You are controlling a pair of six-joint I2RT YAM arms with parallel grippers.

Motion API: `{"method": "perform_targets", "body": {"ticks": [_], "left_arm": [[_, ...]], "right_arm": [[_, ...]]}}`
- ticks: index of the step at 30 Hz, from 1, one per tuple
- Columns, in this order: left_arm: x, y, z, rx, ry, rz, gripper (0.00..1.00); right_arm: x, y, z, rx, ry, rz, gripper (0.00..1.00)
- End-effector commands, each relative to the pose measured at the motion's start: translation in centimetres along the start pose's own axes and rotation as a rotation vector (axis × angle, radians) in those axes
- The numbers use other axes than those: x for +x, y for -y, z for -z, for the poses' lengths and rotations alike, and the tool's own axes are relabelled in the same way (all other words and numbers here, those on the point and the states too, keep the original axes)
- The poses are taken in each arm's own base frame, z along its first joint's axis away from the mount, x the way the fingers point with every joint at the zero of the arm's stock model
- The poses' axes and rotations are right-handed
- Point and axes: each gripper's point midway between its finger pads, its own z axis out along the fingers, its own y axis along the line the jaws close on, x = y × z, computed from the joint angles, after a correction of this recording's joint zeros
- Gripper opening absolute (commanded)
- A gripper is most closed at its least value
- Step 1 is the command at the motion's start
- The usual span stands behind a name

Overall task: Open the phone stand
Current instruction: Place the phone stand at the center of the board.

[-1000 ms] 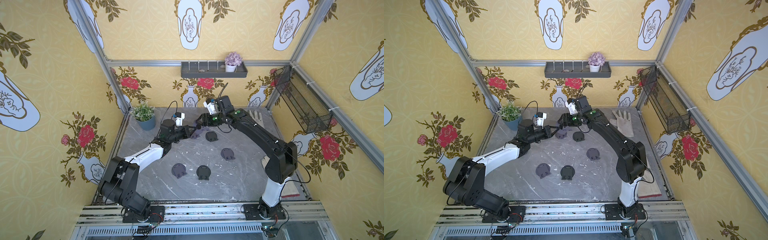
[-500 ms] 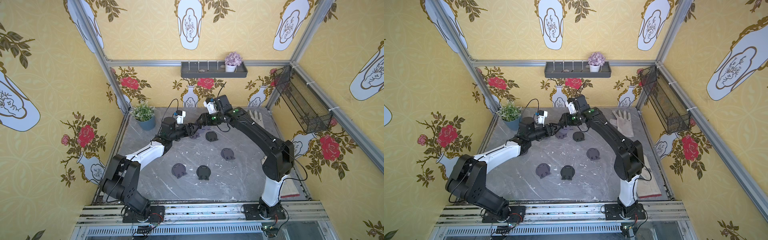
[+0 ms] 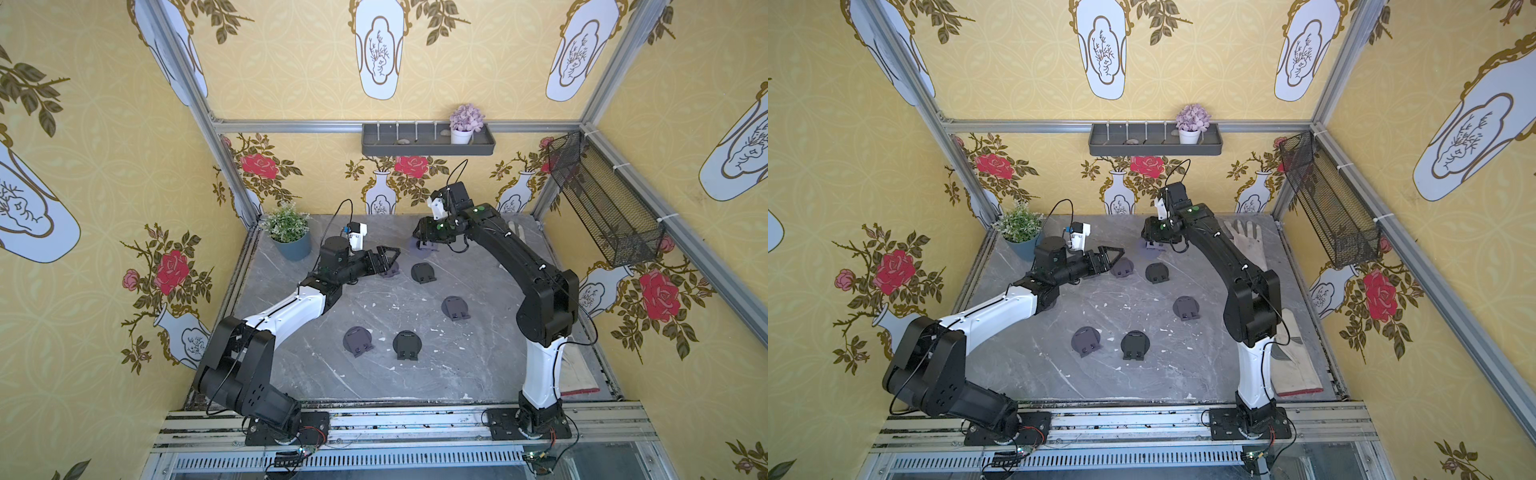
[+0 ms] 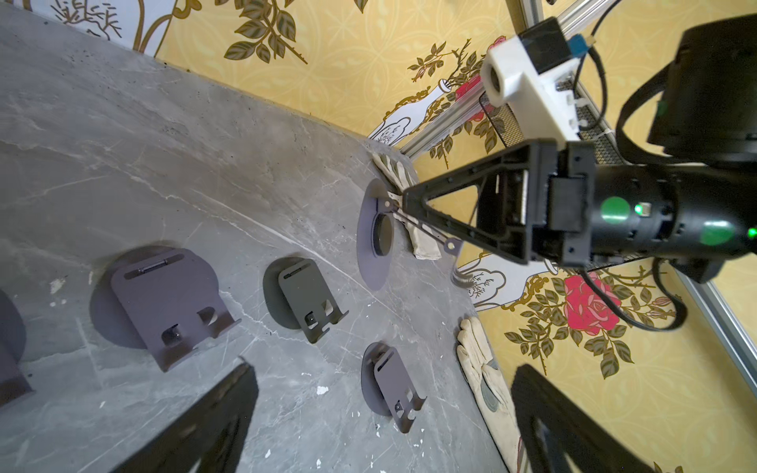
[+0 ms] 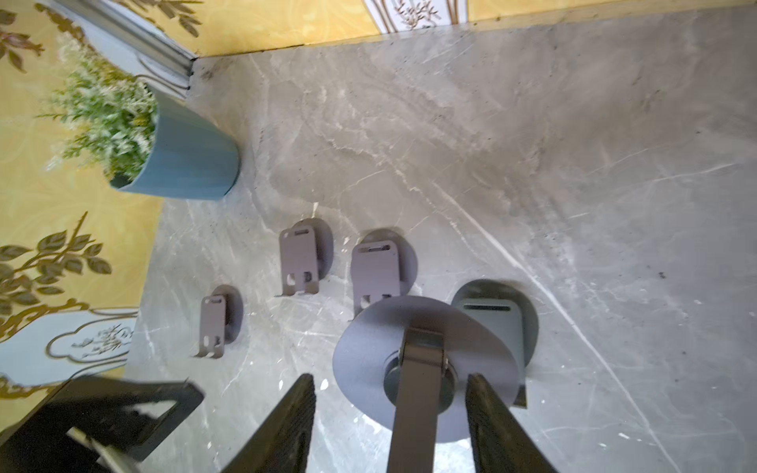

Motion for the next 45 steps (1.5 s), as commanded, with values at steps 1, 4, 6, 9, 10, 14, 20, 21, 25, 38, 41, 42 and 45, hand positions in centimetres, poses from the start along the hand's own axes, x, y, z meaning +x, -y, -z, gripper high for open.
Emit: {"method": "perform_targets", "body": {"ticks": [1, 4, 6, 9, 10, 14, 20, 21, 25, 38, 41, 42, 45], "left_arm": [[0.3, 0.0, 0.2, -0.004, 0.0, -0.001, 0.99], [0.7, 0.0, 0.4, -0.004, -0.009, 0.003, 0.99], [1.1, 0.1, 0.4, -0.002, -0.018, 0.005, 0.99], [1.5, 0.4, 0.4, 0.003, -0.03, 0.002, 0.99], [1.5, 0.5, 0.5, 0.005, -0.031, 0.002, 0.99], [1.8, 0.7, 0.5, 0.008, -0.048, 0.001, 0.99], [2.5, 0.7, 0.7, 0.001, -0.07, 0.004, 0.99], [2.7, 0.6, 0.7, 0.0, -0.073, 0.005, 0.99], [3.4, 0.5, 0.6, -0.001, -0.096, 0.014, 0.99], [3.9, 0.5, 0.0, -0.005, -0.125, -0.007, 0.99], [4.0, 0.5, -0.1, -0.005, -0.129, -0.009, 0.99], [4.0, 0.6, -0.2, -0.004, -0.13, -0.009, 0.99], [4.1, 0.6, -0.3, -0.002, -0.133, -0.011, 0.99]], "right_arm": [[-0.8, 2.3, -0.5, 0.073, -0.001, -0.005, 0.49], [-1.5, 4.6, -1.4, 0.127, -0.006, -0.029, 0.49], [-2.6, 6.1, -1.8, 0.159, 0.006, -0.044, 0.49], [-3.3, 8.7, -2.9, 0.201, -0.006, -0.076, 0.49], [-3.4, 9.5, -3.2, 0.217, -0.013, -0.082, 0.49], [-3.9, 12.4, -4.5, 0.263, -0.03, -0.11, 0.5], [-3.0, 16.9, -5.7, 0.316, -0.076, -0.183, 0.49], [-2.8, 17.5, -5.9, 0.325, -0.085, -0.188, 0.49], [-1.6, 19.2, -6.6, 0.346, -0.123, -0.215, 0.49], [1.6, 21.9, -8.3, 0.348, -0.223, -0.28, 0.54], [1.8, 21.9, -8.4, 0.342, -0.23, -0.282, 0.62], [1.8, 21.9, -8.5, 0.342, -0.23, -0.279, 0.65], [1.6, 21.9, -8.3, 0.344, -0.225, -0.272, 0.76]]}}
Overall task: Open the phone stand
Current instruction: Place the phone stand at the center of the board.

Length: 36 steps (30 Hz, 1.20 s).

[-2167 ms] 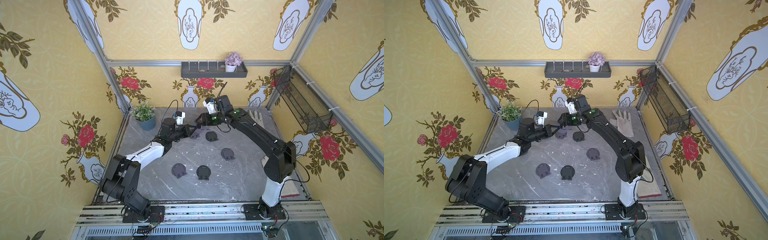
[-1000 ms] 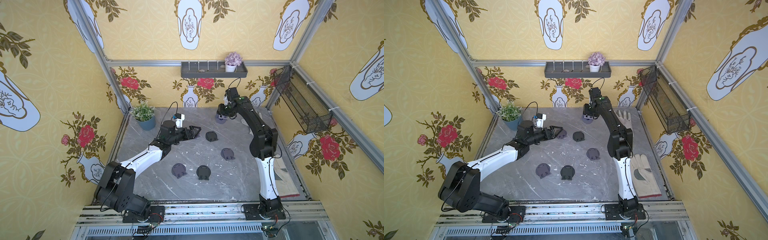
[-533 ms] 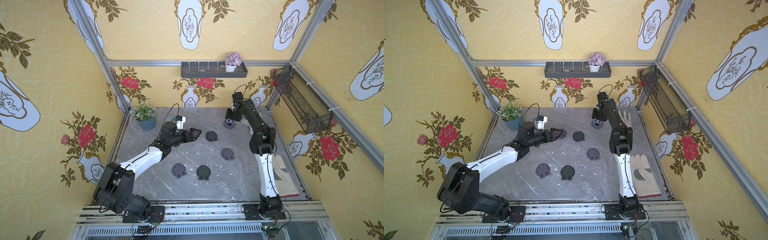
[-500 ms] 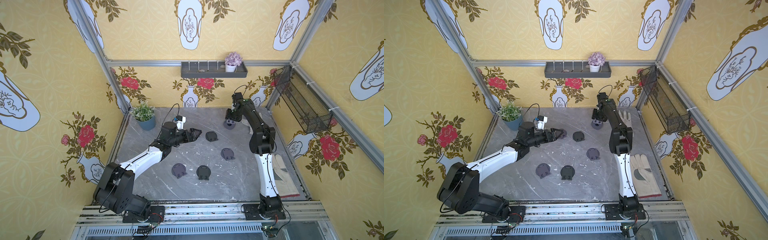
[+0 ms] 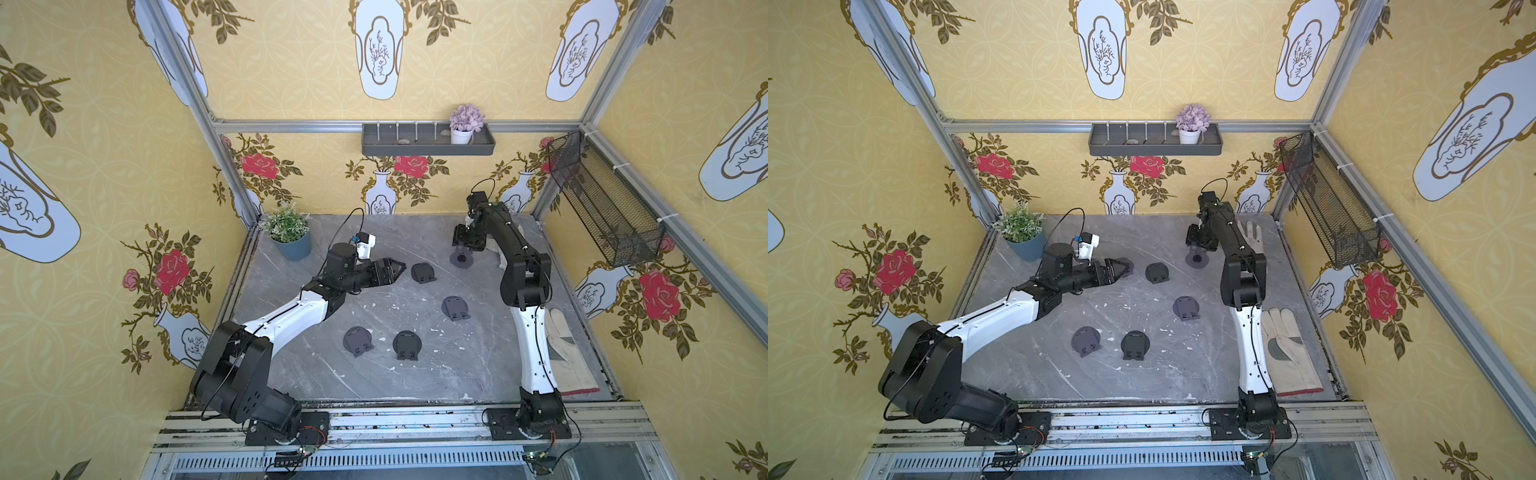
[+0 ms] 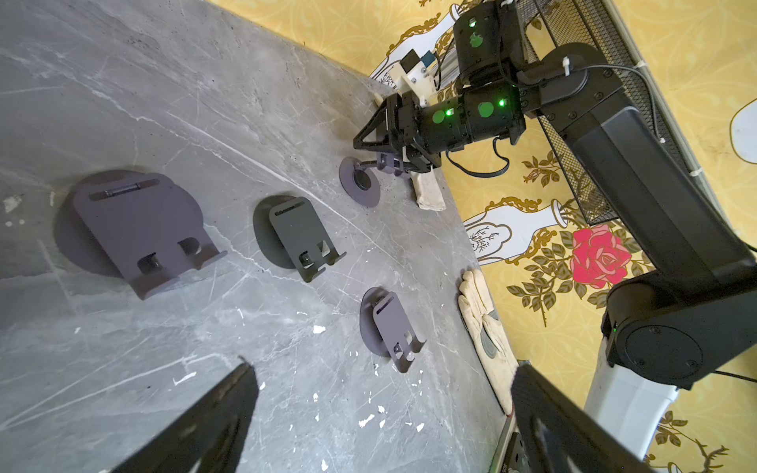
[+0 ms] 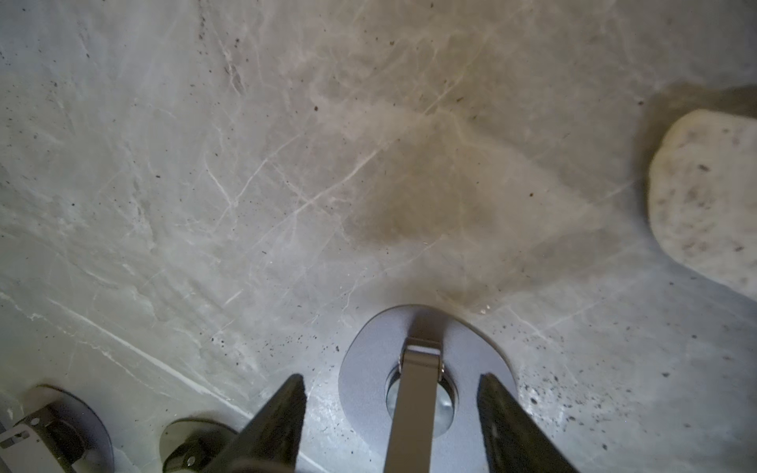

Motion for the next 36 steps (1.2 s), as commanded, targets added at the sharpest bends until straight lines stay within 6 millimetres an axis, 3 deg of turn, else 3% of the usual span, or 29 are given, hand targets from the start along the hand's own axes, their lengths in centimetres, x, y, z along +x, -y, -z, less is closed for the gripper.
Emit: {"method": "perform_targets", "body": {"ticks": [1, 4, 11, 18, 26, 32, 36], "left_arm": [[-0.1, 0.3, -0.3, 0.013, -0.001, -0.019, 0.99], [-0.2, 0.5, -0.4, 0.018, -0.001, -0.027, 0.99], [-0.3, 0.8, -0.6, 0.017, 0.004, -0.031, 0.99], [-0.3, 0.5, -0.5, -0.008, 0.013, -0.022, 0.99], [0.4, 0.3, -0.6, -0.005, 0.009, -0.037, 0.99], [1.2, -0.4, -1.2, -0.009, -0.027, -0.068, 0.99], [1.9, -0.7, -1.6, -0.011, -0.069, -0.099, 0.99]], "right_arm": [[0.2, 0.1, 0.0, 0.005, -0.008, 0.007, 0.81], [-0.2, 0.0, 0.7, 0.012, 0.014, 0.008, 1.0], [-0.8, -0.5, 3.6, 0.036, 0.071, 0.004, 0.98], [0.4, -0.4, 7.5, 0.051, 0.106, -0.009, 0.98], [4.2, -1.0, 10.8, 0.041, 0.077, 0.013, 0.98], [8.8, -4.1, 11.7, -0.036, 0.01, 0.063, 0.98], [12.4, -5.8, 11.1, -0.057, -0.045, 0.113, 0.98]]}}
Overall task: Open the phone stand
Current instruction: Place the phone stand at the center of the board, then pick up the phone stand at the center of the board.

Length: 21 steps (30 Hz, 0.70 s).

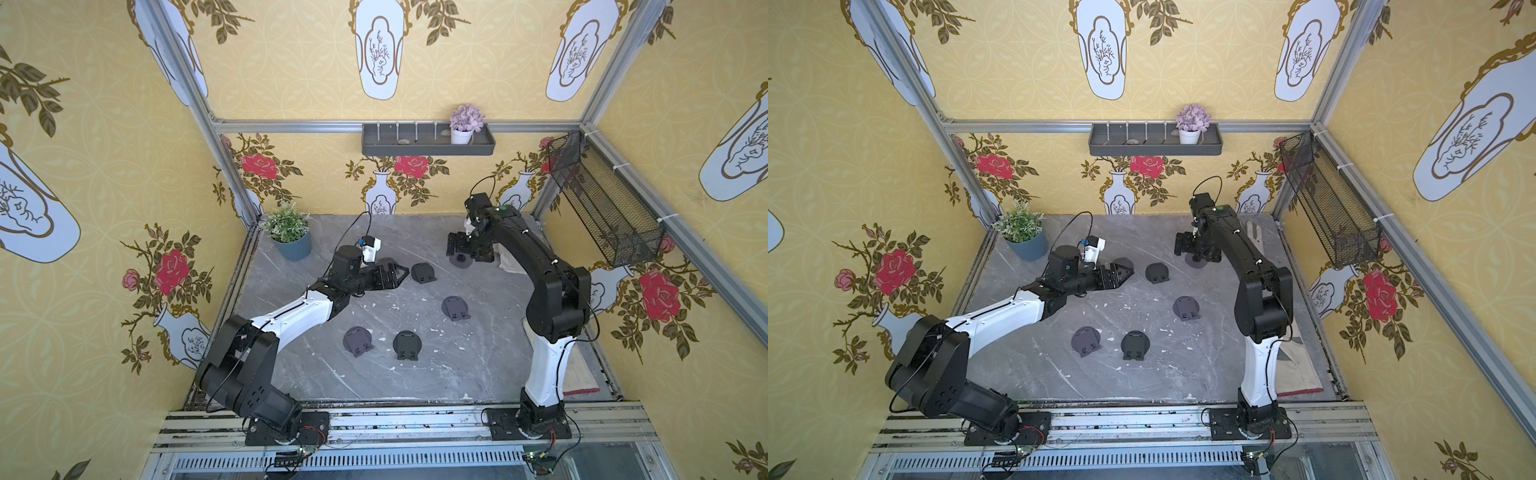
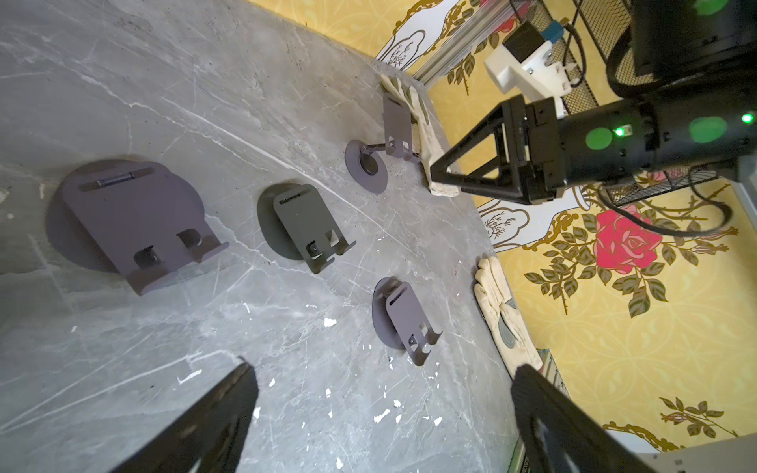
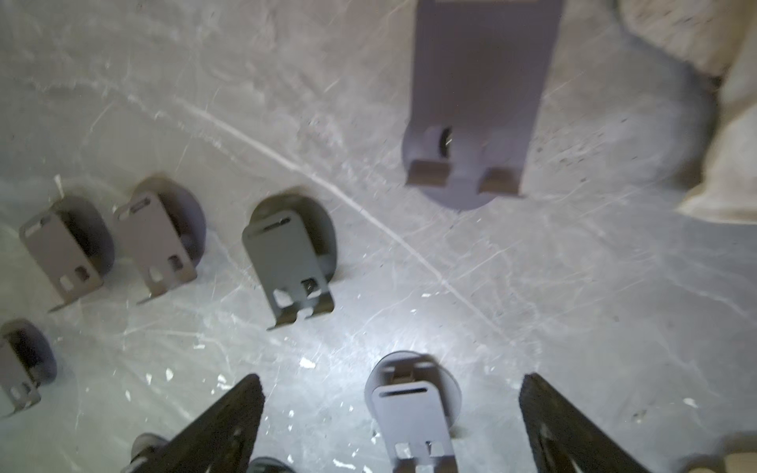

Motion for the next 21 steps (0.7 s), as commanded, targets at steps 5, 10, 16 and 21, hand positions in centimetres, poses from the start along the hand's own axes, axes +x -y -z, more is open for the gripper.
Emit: {"method": "perform_targets", "body": {"ticks": [5, 10, 16, 21], "left_arm": [[1.6, -0.2, -0.6, 0.005, -0.086, -0.076, 0.99], [3.1, -0.1, -0.4, 0.001, -0.122, -0.088, 0.99], [4.7, 0.3, -0.4, -0.002, -0.144, -0.085, 0.99], [5.8, 1.4, -0.5, 0.016, -0.152, -0.086, 0.99]], "right_arm": [[5.4, -2.3, -1.9, -0.04, -0.1, 0.027, 0.98], [8.3, -2.0, -2.9, -0.018, -0.149, 0.033, 0.98], [11.3, -0.9, -4.4, 0.02, -0.215, 0.033, 0.98], [13.1, 0.6, -5.3, 0.067, -0.255, 0.02, 0.98]]}}
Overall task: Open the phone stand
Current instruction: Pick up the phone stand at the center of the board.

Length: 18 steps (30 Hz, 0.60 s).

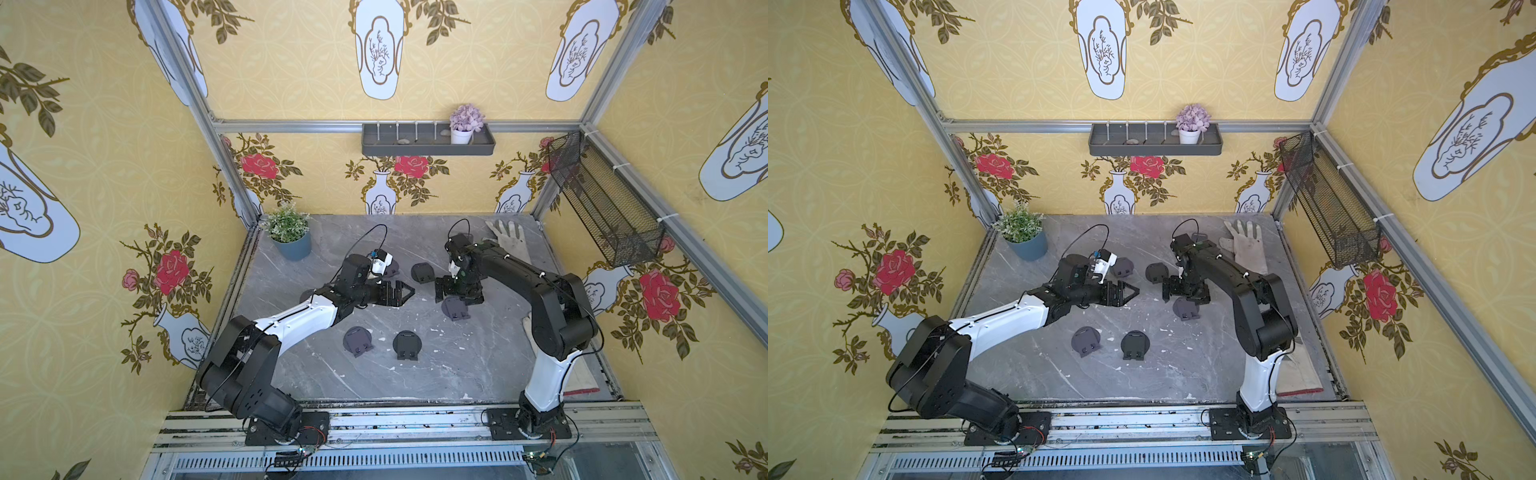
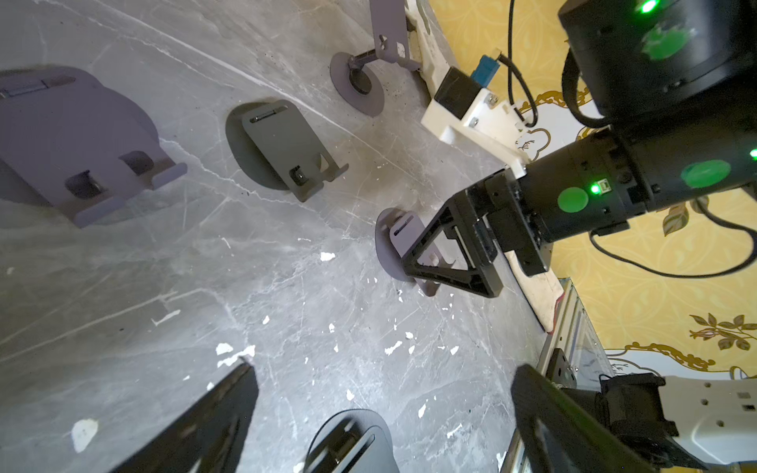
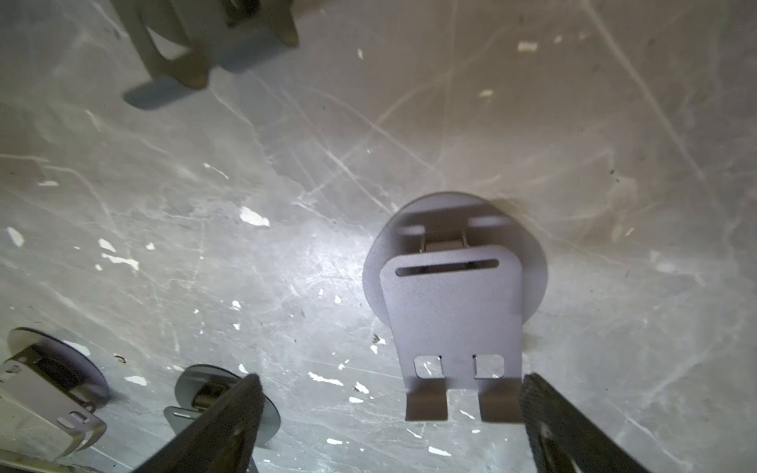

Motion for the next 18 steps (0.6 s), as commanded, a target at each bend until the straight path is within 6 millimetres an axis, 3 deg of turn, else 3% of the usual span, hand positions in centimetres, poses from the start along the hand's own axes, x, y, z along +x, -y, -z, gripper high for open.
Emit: {"method": "perform_targets", "body": {"ticks": [1, 4, 12, 18], "left_arm": [[0.1, 0.6, -0.1, 0.011, 0.011, -0.004, 0.99], [0.4, 0.9, -0.2, 0.014, 0.006, -0.006, 0.99], [0.4, 1.3, 0.0, 0.023, 0.018, -0.001, 0.99], [0.2, 1.5, 0.0, 0.036, 0.026, 0.009, 0.99]], "right_arm": [[0.4, 0.5, -0.5, 0.026, -0.001, -0.013, 0.99], [1.0, 0.8, -1.1, 0.049, -0.021, -0.011, 1.0], [2.0, 1.4, -2.2, 0.117, -0.068, -0.014, 0.91], [2.3, 2.8, -2.3, 0.194, -0.074, -0.018, 0.93]]}}
